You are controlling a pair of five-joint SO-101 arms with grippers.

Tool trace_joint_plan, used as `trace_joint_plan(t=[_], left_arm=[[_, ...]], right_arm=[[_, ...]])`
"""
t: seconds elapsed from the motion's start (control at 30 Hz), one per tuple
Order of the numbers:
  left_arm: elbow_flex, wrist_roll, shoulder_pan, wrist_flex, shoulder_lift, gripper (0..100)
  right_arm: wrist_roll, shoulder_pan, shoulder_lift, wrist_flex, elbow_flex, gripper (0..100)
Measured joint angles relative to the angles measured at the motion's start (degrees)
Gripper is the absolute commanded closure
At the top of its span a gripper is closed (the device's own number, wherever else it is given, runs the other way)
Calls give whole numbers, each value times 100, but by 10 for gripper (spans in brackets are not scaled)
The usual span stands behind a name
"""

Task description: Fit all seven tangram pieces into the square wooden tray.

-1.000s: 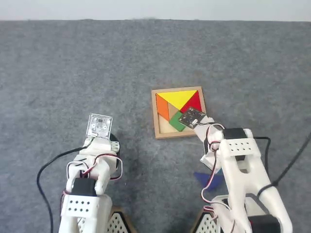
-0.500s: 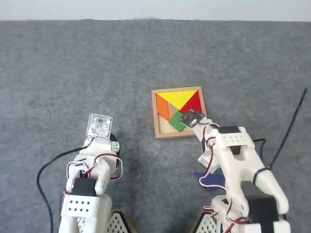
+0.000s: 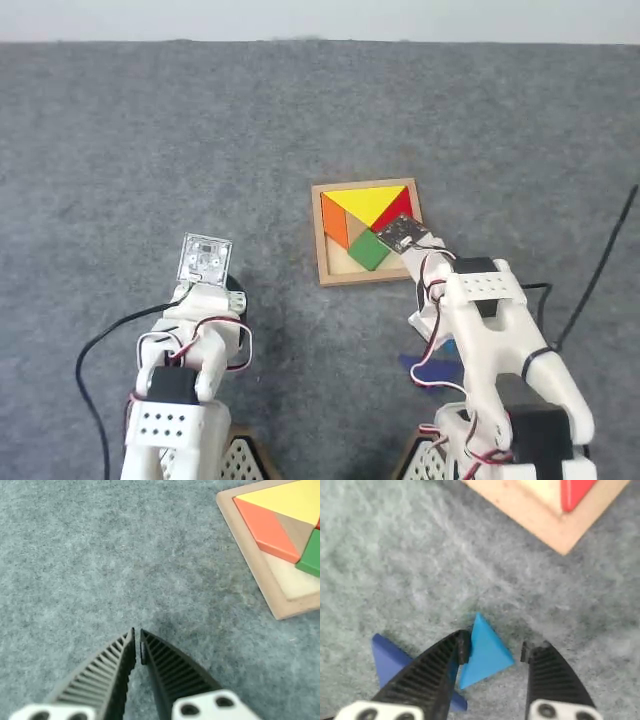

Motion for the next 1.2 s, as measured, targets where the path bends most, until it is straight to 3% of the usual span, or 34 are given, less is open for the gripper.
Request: trace_joint_plan(t=[0.17, 0.4, 0.73, 1.07, 1.2], left_arm=[[0, 0, 0, 0, 0, 985], [0, 0, 0, 0, 0, 985], [0, 0, 0, 0, 0, 985], [0, 0, 0, 0, 0, 985], [0, 0, 0, 0, 0, 985]], right_arm=[[-62, -26, 18, 105, -18, 673], [-862, -70, 53, 229, 53, 692], [-958, -9, 53, 229, 18, 810], [-967, -9, 18, 229, 35, 806], [-958, -9, 18, 352, 26, 718]])
